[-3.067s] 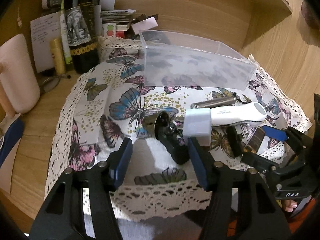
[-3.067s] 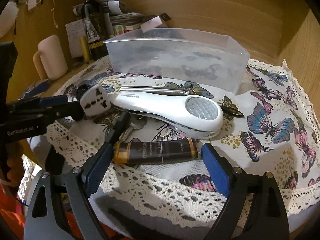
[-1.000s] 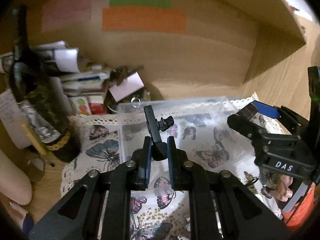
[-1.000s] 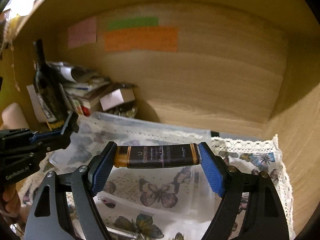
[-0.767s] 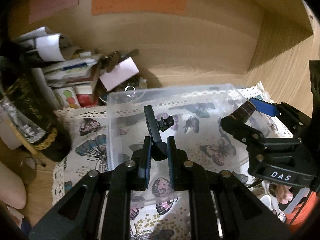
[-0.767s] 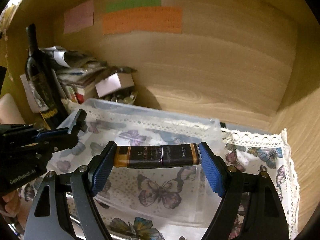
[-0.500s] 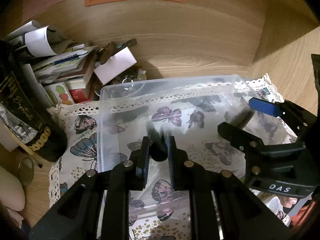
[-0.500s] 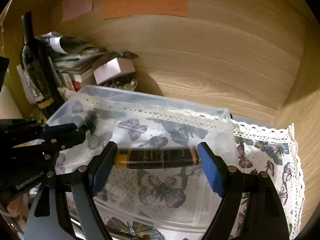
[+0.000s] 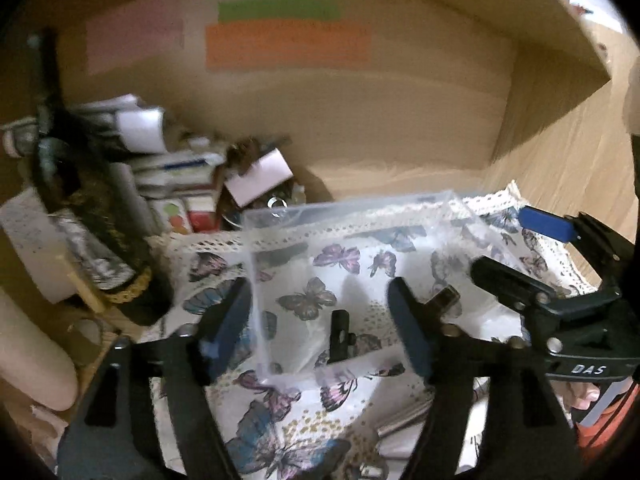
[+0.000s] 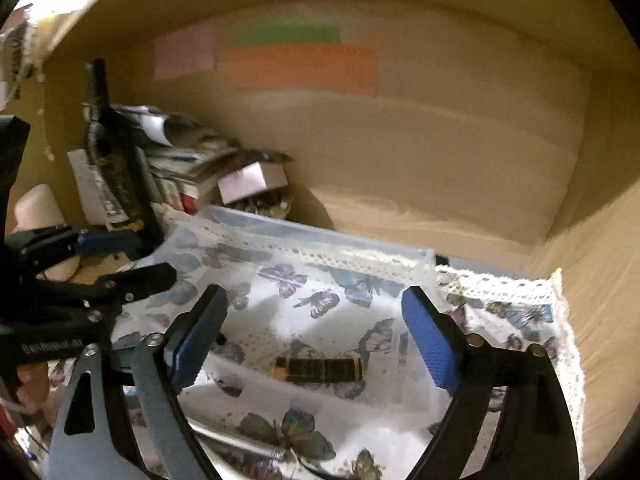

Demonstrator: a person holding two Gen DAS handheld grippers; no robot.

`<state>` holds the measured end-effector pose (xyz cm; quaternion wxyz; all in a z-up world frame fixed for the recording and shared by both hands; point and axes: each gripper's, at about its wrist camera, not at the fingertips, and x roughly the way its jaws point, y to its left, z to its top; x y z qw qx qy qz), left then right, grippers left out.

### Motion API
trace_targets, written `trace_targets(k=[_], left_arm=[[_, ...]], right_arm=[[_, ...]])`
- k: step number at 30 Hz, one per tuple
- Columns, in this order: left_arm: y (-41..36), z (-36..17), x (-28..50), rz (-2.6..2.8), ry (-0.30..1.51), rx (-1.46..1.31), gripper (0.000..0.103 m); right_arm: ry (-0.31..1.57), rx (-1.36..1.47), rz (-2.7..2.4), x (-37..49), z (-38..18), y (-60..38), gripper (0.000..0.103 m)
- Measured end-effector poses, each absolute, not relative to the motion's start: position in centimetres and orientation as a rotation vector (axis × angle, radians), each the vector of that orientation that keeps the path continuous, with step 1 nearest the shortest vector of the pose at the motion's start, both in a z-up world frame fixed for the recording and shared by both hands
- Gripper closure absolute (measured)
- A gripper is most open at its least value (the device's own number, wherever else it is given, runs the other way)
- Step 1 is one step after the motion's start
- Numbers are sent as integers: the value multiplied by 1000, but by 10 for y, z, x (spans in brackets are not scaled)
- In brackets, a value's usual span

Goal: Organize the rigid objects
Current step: 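Carry both items over the clear box and open both tools to drop them in, then grasp the white handheld device with the right tool while the left tool grasps a black cap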

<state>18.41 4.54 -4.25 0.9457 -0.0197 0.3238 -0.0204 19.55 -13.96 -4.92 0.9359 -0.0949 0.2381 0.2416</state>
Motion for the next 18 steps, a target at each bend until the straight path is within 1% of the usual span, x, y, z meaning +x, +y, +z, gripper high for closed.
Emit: trace_targets(k=[1, 3, 6, 11, 16, 18], left_arm=[[47, -39, 177, -33, 645, -36, 21], [51, -34, 163, -19, 620, -29, 10], [57, -33, 145, -3, 613, -29, 4], [65, -52, 122, 15, 659, -29, 3], [67, -87, 109, -12, 773, -27, 3], [65, -99, 105, -17, 807, -19, 3]], right_arm=[[469, -203, 500, 186, -47, -143, 8], [446, -220, 501, 172, -47, -148, 7], [445, -227, 509, 160, -52, -155, 6], [515, -236, 542, 147, -77, -158, 6], [642, -300, 596, 142, -114, -146, 6], [679, -319, 617, 140, -124, -142, 7]])
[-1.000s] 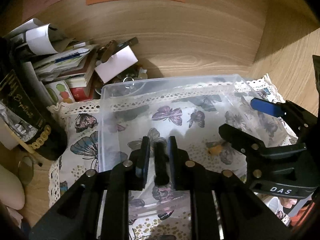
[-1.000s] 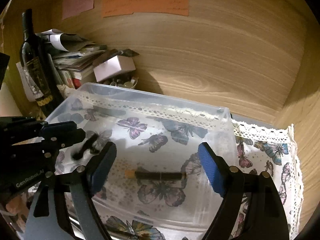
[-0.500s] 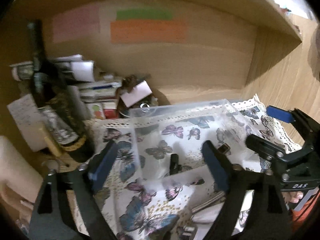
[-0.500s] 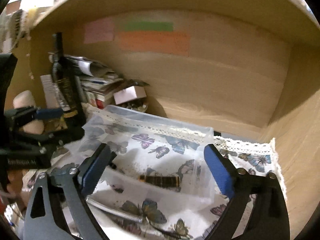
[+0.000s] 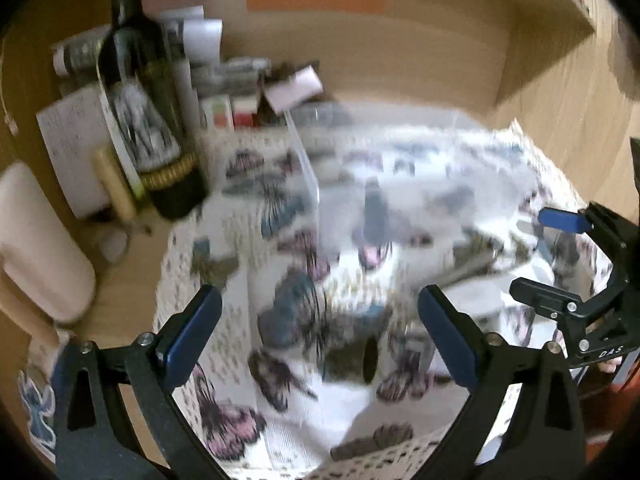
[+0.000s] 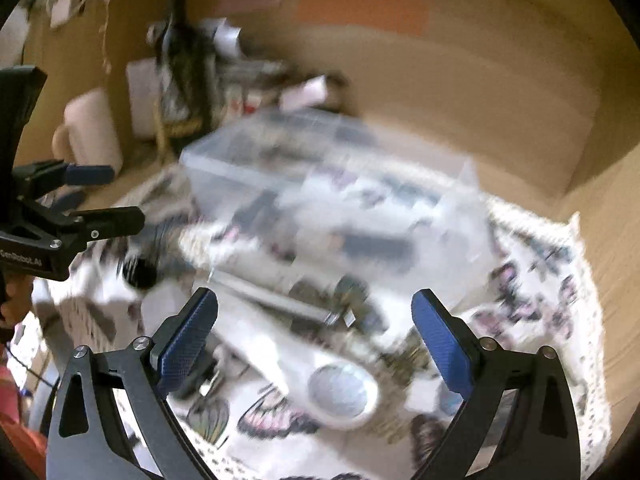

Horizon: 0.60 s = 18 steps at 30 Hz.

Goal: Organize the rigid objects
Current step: 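Grasp the white handheld device with the right tool while the left tool grasps a black cap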

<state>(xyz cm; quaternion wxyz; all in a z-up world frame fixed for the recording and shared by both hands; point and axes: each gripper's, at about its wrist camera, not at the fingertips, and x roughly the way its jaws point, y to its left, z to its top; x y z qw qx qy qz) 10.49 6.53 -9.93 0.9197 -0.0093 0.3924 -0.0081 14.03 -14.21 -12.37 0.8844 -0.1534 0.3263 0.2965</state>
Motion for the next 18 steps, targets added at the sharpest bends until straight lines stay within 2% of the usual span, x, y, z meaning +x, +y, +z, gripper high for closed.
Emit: trace_targets(k=[3, 4, 6, 8, 10, 11, 13, 16, 17, 18], left_arm=[[63, -113, 100, -14, 832, -10, 4], [63, -116, 99, -14, 839, -14, 5], [64, -124, 99, -31, 863, -31, 16], [63, -131, 101, -43, 891, -41, 20], [61, -135, 100, -55, 897, -43, 24], [59, -137, 100, -68, 906, -44, 29], [55, -141, 100, -84, 916, -41, 36], [50, -143, 99, -78, 906, -17, 51], [49, -143, 99, -80, 903, -14, 63], [49, -143, 99, -83, 901, -14, 67]], right_arm=[[709, -367, 630, 139, -136, -135, 11], [726, -388, 633, 141, -140, -132, 17], [754, -408, 651, 144, -144, -128, 29], [773, -431, 658, 148, -147, -123, 34], [780, -454, 669, 148, -148, -120, 43], [782, -461, 673, 148, -148, -118, 46], [786, -483, 677, 147, -149, -117, 60], [782, -477, 687, 145, -149, -118, 65], [782, -471, 689, 142, -148, -118, 66], [781, -461, 694, 141, -148, -119, 69]])
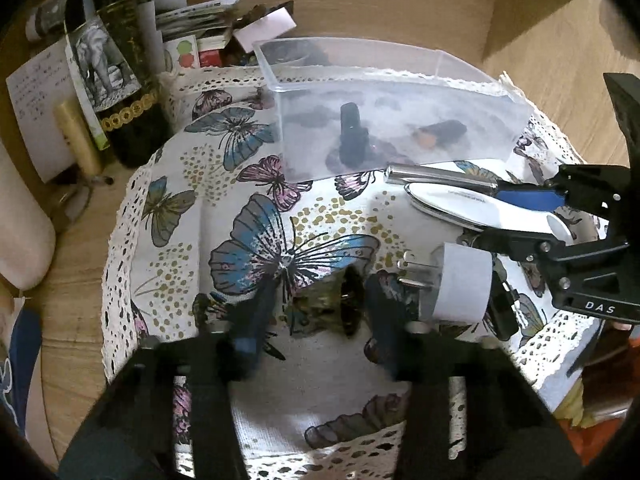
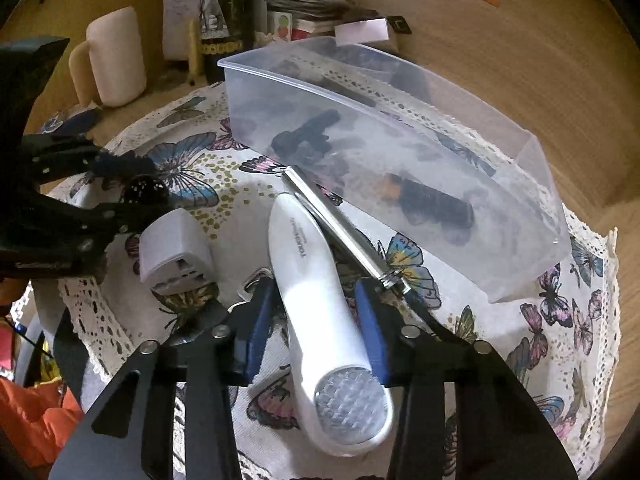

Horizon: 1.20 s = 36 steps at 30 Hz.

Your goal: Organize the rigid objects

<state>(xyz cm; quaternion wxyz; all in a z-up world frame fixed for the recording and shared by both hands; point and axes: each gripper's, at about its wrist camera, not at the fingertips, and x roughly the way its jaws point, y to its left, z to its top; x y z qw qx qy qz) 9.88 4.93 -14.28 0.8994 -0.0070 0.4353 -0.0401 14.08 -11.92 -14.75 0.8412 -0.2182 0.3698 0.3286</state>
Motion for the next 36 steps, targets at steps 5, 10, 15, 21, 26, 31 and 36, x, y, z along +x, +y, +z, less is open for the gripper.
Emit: trace_targets(k=[5, 10, 15, 21, 26, 31, 36], left_arm=[[55, -138, 95, -79, 884, -38, 67], [60, -122, 90, -63, 834, -50, 67], [59, -99, 90, -57, 762, -53, 67], [51, -73, 97, -66, 690, -49, 67], [41, -58, 101, -75, 647, -30, 67], [37, -58, 103, -74, 644, -23, 67], [40, -65, 104, -64, 671, -31, 67]], right_arm=[[741, -415, 669, 132, -141, -123, 74], [673, -341, 637, 125, -122, -144, 74], [596, -282, 603, 119, -100, -162, 74], [539, -204, 586, 124, -80, -182, 102], [531, -185, 589, 130, -75, -186, 101], [615, -215, 606, 139, -94, -182, 86], [670, -211, 606, 140, -112, -184, 54]])
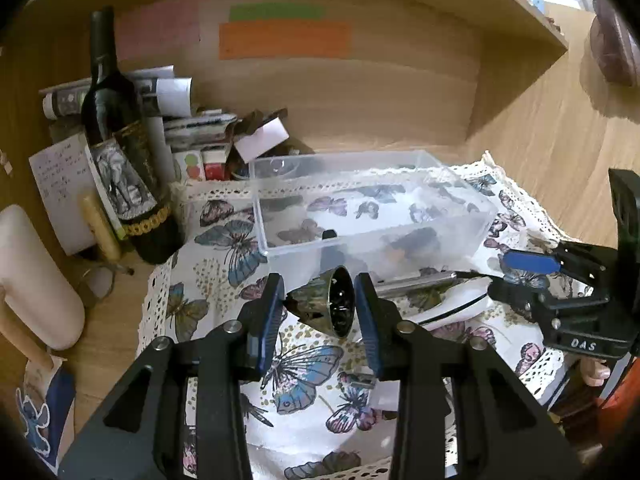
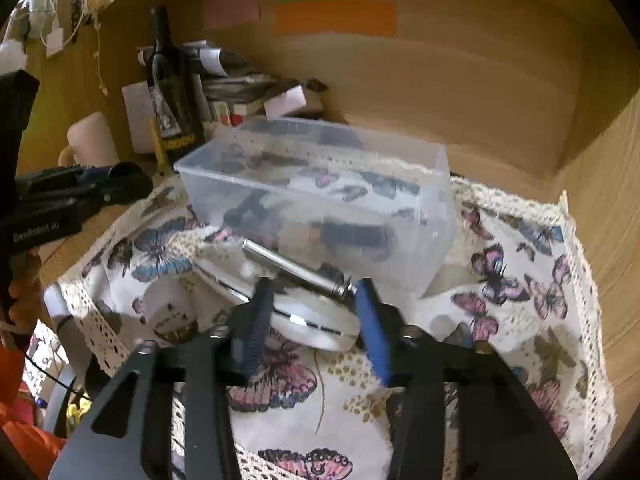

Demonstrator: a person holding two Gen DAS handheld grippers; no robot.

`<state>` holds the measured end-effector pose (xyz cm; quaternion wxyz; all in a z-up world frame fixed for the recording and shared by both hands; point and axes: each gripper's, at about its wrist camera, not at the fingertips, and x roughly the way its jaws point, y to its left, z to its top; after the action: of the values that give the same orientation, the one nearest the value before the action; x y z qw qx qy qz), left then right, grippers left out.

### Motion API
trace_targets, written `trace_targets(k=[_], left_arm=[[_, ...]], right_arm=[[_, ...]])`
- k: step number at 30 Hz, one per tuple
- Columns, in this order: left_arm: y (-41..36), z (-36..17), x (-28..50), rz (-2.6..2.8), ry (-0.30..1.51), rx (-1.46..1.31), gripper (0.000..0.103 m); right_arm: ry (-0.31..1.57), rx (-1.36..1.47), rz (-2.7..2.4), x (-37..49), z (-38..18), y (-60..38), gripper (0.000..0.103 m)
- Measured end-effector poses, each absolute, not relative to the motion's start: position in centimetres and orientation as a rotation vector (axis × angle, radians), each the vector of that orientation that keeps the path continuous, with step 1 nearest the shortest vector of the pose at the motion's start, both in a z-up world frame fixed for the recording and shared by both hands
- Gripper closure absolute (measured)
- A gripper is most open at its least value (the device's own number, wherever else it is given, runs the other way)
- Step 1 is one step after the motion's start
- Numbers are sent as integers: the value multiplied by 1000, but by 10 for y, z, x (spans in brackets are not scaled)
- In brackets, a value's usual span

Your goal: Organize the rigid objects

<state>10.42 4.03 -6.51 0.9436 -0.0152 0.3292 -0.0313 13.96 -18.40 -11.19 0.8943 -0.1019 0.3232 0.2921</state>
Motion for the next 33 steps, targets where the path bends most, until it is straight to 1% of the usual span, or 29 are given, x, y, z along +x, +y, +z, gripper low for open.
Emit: trace_targets(k=[1, 2, 3, 4, 5, 9, 15, 21, 23, 27, 33], left_arm=[[41, -67, 104, -63, 675, -32, 67], [43, -68, 105, -61, 679, -33, 67], [44, -69, 104, -60, 682, -34, 67], [45, -70, 104, -60, 685, -37, 67], [46, -71, 104, -59, 686, -40, 67], [50, -73, 103, -59, 688, -54, 67], [52, -75, 103, -73, 690, -67, 67], [53, -78, 100, -84, 681, -50, 67], [54, -80, 101, -88, 683, -50, 67], [56, -84, 103, -97, 691, -69, 67], [58, -89, 106, -105, 703, -82, 67]], right_arm=[[681, -207, 606, 140, -114, -184, 46], [691, -200, 606, 141, -117, -185, 42], [701, -192, 602, 143, -120, -185, 34], [710, -185, 600, 145, -122, -184, 31], [720, -179, 603, 146, -123, -183, 31], [786, -114, 608, 157, -132, -179, 30], [798, 7, 500, 175, -130, -175, 30], [836, -24, 490, 171, -140, -174, 32], [834, -51, 483, 163, -142, -174, 34], [828, -53, 468, 153, -143, -178, 44], [771, -44, 419, 143, -143, -177, 47]])
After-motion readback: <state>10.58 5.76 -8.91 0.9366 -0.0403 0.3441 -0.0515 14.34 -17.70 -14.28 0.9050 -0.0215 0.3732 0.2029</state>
